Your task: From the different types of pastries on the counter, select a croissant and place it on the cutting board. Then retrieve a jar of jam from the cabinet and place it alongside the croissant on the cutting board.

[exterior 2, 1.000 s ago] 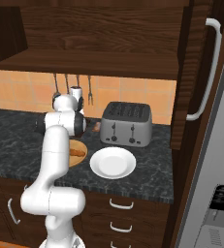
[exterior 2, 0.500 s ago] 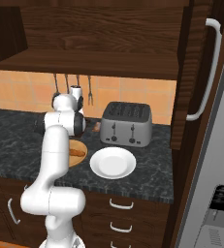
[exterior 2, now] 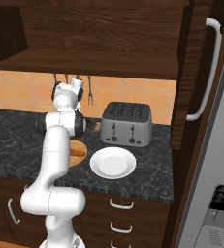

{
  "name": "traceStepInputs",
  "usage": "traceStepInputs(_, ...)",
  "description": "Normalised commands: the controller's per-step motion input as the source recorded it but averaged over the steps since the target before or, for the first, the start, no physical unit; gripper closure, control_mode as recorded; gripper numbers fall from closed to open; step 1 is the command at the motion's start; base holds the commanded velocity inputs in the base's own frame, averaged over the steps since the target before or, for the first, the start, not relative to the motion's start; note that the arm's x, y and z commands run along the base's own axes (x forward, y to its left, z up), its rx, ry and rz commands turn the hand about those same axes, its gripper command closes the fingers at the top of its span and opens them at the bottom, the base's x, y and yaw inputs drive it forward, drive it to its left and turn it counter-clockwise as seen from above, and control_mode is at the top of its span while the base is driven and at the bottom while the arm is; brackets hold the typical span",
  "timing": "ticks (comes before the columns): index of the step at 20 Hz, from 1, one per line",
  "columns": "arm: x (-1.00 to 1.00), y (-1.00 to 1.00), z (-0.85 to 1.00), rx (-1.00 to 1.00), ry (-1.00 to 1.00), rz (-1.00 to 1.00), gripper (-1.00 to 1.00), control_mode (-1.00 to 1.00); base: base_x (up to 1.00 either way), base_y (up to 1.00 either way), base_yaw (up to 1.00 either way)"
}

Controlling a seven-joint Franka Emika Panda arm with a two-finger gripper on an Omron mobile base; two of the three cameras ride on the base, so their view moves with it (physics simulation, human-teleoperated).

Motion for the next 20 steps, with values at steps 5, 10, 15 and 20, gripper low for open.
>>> traceStepInputs(5, -0.27, 0.06, 0.38, 0.03, 0.14, 0.0, -1.0, -1.0, 0.0, 0.0, 0.0)
traceStepInputs(10, -0.95, 0.06, -0.01, 0.0, 0.0, 0.0, -1.0, -1.0, 0.0, 0.0, 0.0)
traceStepInputs(15, -1.0, 0.29, -0.39, 0.0, -0.15, 0.0, -1.0, -1.0, 0.0, 0.0, 0.0)
traceStepInputs(20, -1.0, 0.09, -0.4, 0.03, -0.3, 0.0, -1.0, -1.0, 0.0, 0.0, 0.0)
